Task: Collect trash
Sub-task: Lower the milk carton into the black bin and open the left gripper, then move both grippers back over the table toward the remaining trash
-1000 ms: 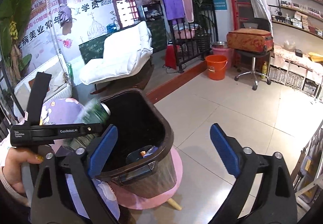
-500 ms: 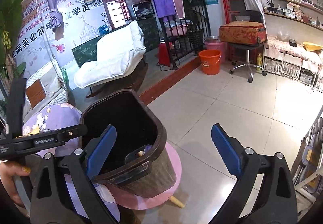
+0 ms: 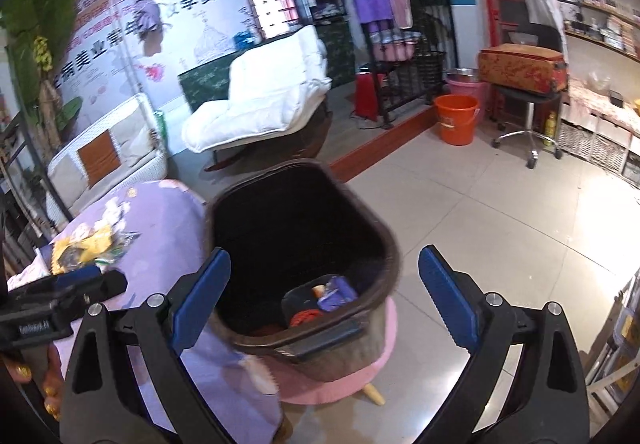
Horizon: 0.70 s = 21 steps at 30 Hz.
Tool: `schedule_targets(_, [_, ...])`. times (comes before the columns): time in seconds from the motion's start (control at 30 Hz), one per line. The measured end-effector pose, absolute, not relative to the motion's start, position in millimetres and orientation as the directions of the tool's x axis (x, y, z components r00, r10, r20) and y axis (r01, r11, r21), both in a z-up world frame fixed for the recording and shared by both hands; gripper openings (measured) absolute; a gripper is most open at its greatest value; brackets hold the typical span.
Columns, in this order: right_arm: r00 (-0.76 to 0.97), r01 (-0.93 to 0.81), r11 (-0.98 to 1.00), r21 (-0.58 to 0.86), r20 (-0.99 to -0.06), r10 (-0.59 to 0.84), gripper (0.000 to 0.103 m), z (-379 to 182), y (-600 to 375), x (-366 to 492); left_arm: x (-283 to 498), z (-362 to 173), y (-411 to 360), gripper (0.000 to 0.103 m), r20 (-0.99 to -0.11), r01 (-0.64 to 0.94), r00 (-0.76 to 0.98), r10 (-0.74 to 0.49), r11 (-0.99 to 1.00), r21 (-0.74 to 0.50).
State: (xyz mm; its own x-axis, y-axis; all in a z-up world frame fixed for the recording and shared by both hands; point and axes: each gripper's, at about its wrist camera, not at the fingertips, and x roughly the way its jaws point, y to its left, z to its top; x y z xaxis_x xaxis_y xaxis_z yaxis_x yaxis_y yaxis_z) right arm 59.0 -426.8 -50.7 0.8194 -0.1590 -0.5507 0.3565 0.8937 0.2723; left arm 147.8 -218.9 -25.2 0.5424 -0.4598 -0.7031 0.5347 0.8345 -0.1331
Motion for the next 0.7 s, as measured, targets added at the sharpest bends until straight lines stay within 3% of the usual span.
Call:
schedule_targets(0.33, [0.814,0.153,0.943,0.296,-0.579,0.049,0.094,-44.8,-354.4,97.8,134.0,-25.9,-131.8,0.086,-0.705,0.4,0.622,-0.34,0.912,-0.087])
schedule_targets(0.7, [0.694,-0.106,0.939,0.327,-0.651,0.306,0.094,-47.5,-244.7,143.1,136.7,-31.3,-1.6,0.086,-0.721,0.2,0.669,-0.18,0.978,-0.058])
